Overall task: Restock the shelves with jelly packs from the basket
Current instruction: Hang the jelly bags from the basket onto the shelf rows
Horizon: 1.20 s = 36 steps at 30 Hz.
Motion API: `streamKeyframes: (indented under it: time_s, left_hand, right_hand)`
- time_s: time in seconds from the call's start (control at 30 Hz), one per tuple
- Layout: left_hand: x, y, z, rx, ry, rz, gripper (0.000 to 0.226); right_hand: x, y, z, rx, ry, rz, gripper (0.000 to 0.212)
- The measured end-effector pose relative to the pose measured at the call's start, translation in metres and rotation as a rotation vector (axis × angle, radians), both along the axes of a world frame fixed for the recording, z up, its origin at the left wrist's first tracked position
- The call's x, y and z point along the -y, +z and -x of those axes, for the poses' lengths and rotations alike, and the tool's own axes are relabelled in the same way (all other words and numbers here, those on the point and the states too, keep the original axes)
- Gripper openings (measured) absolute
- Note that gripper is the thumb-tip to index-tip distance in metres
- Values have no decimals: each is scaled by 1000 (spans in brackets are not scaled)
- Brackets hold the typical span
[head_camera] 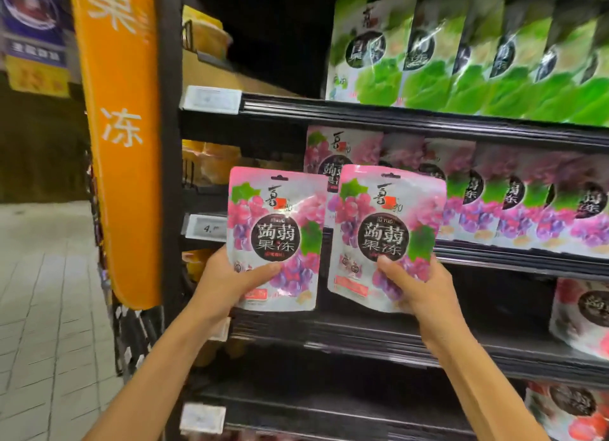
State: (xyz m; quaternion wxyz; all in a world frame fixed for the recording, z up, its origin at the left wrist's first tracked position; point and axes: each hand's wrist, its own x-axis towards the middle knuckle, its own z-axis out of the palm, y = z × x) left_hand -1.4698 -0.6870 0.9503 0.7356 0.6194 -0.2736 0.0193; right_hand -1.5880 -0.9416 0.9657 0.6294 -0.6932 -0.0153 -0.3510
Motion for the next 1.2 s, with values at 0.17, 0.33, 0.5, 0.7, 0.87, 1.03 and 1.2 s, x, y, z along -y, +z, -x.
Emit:
streamKeyframes:
  time_s: [0.17,0.33,0.5,0.7,0.87,1.03,1.2]
  left_hand:
    - [-15,29,-15,30,2,-8,66]
    - [-31,44,-25,45,39,6,61]
    - [-41,56,-34,38,68,42,50]
    - [-45,64,-46,32,29,11,47]
    - [-43,66,-54,20,18,-8,45]
    - [-40,67,-60,7,9,-23,44]
    - [-38,64,-66,-14,30,-10,45]
  right_hand:
    - [-13,36,-28,65,-68,107,44]
    - [-35,60,-58,74,-131,191,42]
    - [-55,85,-89,18,-174,211,44]
    - [-73,100,-124,14,-208,133,40]
    - [-86,91,-143,59,-352,137,38]
    - [-93,76,-142,78,-386,250,60]
    - [-91,63,-130,84,-424,364,89]
